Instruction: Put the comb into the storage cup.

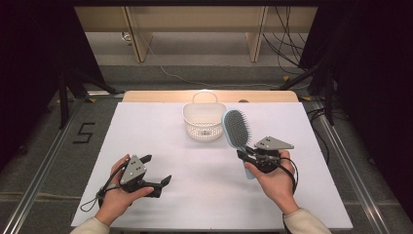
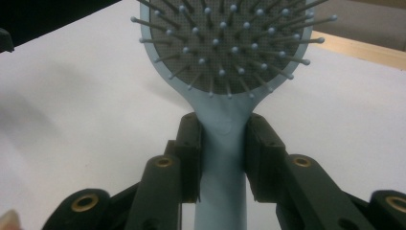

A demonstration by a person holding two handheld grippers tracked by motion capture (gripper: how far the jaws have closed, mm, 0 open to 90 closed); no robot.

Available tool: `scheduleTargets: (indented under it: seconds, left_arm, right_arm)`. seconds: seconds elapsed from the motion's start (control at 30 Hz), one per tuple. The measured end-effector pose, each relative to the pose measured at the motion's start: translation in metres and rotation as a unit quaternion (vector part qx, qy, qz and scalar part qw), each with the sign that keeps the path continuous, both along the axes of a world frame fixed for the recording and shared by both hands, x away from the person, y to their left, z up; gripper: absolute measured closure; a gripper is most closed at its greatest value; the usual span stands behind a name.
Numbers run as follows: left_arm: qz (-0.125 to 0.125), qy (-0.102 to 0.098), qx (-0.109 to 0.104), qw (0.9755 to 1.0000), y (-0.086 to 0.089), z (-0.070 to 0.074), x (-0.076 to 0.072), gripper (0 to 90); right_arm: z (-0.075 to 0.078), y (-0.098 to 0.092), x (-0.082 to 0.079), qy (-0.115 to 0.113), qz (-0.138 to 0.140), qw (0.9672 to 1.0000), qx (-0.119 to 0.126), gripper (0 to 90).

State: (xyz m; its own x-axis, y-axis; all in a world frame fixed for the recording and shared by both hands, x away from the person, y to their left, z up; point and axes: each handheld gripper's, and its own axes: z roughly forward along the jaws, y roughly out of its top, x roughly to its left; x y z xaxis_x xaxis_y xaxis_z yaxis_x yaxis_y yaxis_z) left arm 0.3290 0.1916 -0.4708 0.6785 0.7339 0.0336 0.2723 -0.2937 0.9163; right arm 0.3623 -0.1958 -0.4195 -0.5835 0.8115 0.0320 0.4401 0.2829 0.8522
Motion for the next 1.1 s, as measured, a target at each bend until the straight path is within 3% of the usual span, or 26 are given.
scheduleTargets:
  seconds: [1.1]
  left_arm:
    - [0.004, -0.002, 0.0, 1.0, 0.0002, 0.0007, 0.0002, 2.4]
  right_arm:
    - [0.0041, 0.0017, 0.0026, -0.045, -0.009, 0.9988, 0.018, 70.4]
